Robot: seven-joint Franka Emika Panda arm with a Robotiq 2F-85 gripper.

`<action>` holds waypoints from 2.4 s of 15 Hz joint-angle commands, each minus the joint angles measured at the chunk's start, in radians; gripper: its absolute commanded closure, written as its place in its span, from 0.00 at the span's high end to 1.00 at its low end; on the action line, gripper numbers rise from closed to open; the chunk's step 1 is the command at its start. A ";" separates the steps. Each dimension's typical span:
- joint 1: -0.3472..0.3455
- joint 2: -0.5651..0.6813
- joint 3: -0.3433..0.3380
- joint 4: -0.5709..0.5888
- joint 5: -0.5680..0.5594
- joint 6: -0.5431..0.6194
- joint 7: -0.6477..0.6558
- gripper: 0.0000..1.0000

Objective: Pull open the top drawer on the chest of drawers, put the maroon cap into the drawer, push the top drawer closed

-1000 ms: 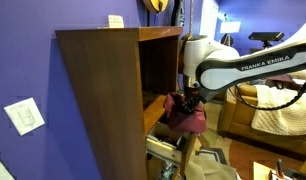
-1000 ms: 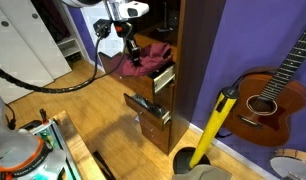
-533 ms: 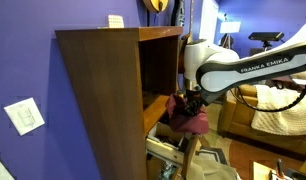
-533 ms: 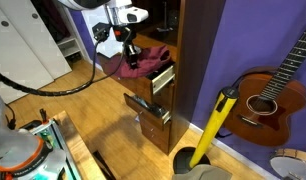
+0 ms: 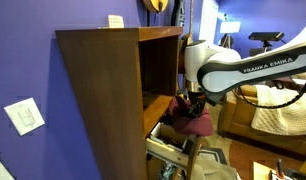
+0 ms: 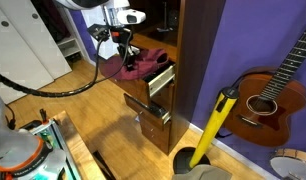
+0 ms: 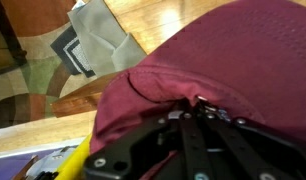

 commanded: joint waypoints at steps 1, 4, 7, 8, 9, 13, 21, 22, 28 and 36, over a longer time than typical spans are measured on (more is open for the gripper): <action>0.020 -0.025 -0.009 -0.076 0.016 -0.046 -0.060 0.01; 0.005 -0.034 -0.009 -0.089 -0.014 -0.073 -0.031 0.01; -0.008 -0.050 -0.021 -0.077 0.015 -0.059 0.025 0.01; -0.013 -0.051 -0.025 -0.073 0.028 -0.052 0.052 0.01; -0.020 -0.044 -0.028 -0.066 0.036 -0.045 0.087 0.01; -0.035 -0.018 -0.046 -0.043 0.101 -0.013 0.173 0.01; -0.057 0.030 -0.079 0.033 0.253 0.033 0.274 0.01; -0.058 0.043 -0.088 0.045 0.291 0.013 0.283 0.01; -0.046 0.080 -0.078 0.059 0.293 -0.033 0.234 0.01; -0.017 0.034 -0.028 0.059 0.126 -0.137 0.115 0.01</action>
